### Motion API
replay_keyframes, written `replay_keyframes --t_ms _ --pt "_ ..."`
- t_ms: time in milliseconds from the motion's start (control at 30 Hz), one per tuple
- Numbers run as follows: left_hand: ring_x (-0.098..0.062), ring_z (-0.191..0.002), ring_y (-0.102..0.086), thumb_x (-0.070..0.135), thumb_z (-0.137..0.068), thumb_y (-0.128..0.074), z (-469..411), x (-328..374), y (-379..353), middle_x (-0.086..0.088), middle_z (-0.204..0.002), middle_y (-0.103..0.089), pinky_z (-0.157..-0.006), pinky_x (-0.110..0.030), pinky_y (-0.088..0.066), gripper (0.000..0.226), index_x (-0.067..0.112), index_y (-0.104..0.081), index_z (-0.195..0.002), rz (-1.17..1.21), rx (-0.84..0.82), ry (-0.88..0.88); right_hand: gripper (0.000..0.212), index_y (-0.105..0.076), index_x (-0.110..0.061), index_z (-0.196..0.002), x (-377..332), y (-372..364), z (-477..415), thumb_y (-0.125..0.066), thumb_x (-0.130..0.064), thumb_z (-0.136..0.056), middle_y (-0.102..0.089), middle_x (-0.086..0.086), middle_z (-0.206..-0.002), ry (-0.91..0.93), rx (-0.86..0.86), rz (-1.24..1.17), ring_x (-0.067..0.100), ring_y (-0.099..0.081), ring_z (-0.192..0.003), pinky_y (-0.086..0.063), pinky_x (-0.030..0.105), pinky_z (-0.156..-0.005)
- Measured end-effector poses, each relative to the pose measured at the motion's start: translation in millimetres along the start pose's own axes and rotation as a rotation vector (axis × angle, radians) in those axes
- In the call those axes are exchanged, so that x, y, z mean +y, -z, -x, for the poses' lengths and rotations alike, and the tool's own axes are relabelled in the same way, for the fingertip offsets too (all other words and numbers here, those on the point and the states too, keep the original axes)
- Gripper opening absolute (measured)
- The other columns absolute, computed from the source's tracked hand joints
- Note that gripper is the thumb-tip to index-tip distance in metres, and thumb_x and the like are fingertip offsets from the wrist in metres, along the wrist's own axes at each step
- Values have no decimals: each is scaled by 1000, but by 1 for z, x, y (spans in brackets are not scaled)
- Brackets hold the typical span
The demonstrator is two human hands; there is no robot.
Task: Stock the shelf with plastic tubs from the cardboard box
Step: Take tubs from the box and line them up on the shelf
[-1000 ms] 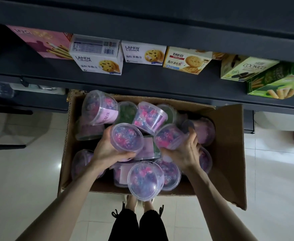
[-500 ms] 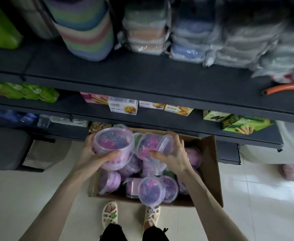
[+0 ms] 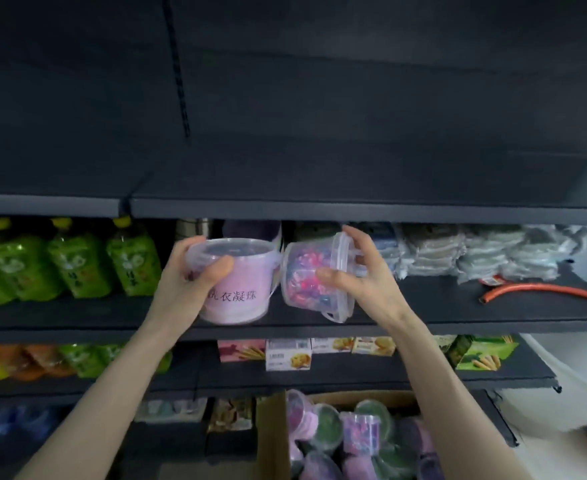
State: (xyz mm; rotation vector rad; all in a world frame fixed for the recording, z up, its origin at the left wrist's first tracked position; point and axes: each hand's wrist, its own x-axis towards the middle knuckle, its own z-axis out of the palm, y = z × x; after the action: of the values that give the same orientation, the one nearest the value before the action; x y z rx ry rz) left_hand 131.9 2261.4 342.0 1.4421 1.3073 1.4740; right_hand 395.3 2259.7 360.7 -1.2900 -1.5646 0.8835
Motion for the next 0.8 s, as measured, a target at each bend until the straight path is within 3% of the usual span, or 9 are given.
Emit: replay_keyframes --t_ms 67,167,267,367,467,633,733,800 --pt "6 -87 -58 65 -54 -64 -19 24 15 16 -101 -58 -70 -16 -45 70 30 -50 -114 48 35 -59 95 -35 -34 -135 -32 -5 -12 -74 -60 -52 -46 -12 -133 57 52 -23 4 -46 -120 -44 22 -89" --pt "12 -84 -57 64 -54 -66 -51 53 29 17 -101 -58 -66 -7 -45 67 32 -49 -110 97 83 -160 93 -40 -31 -131 -75 -8 -40 -77 -60 -50 -51 -15 -127 152 116 -41 -2 -51 -113 -48 24 -88" --pt "16 -85 -56 63 -51 -74 -83 67 37 20 -103 -57 -64 -4 -44 81 30 -46 -119 108 142 -198 93 -40 -38 -133 -103 -12 -76 -78 -60 -51 -48 -18 -132 212 140 25 2 -45 -122 -41 27 -97" --pt "16 -86 -56 68 -45 -76 -114 70 36 23 -103 -56 -65 -6 -44 89 34 -41 -119 84 155 -200 95 -38 -34 -138 -115 -21 -113 -79 -56 -55 -41 -15 -138 246 145 140 7 -39 -127 -35 27 -97" --pt "11 -92 -54 68 -45 -74 -145 63 30 28 -104 -53 -69 -14 -43 87 41 -35 -119 -28 128 -169 96 -36 -28 -141 -115 -29 -151 -79 -56 -60 -36 -6 -143 252 162 331 19 -35 -130 -36 39 -103" --pt "22 -83 -51 65 -51 -76 -189 38 18 33 -97 -50 -57 -2 -40 87 43 -30 -122 -156 127 -115 99 -29 -31 -145 -98 -34 -214 -66 -70 -62 -21 0 -151 151 186 587 29 -22 -135 -32 52 -106" --pt "16 -97 -50 63 -55 -71 -209 25 13 30 -112 -49 -72 -4 -39 103 33 -20 -140 -116 48 -72 94 -36 -32 -137 -90 -39 -246 -59 -78 -60 -21 1 -145 134 218 573 31 -20 -132 -34 52 -103" --pt "2 -119 -44 60 -61 -70 -226 21 11 13 -138 -39 -94 -13 -32 111 26 -9 -147 -150 13 -36 81 -45 -28 -123 -86 -41 -263 -57 -79 -61 -30 0 -132 151 242 555 30 -29 -122 -40 47 -96"
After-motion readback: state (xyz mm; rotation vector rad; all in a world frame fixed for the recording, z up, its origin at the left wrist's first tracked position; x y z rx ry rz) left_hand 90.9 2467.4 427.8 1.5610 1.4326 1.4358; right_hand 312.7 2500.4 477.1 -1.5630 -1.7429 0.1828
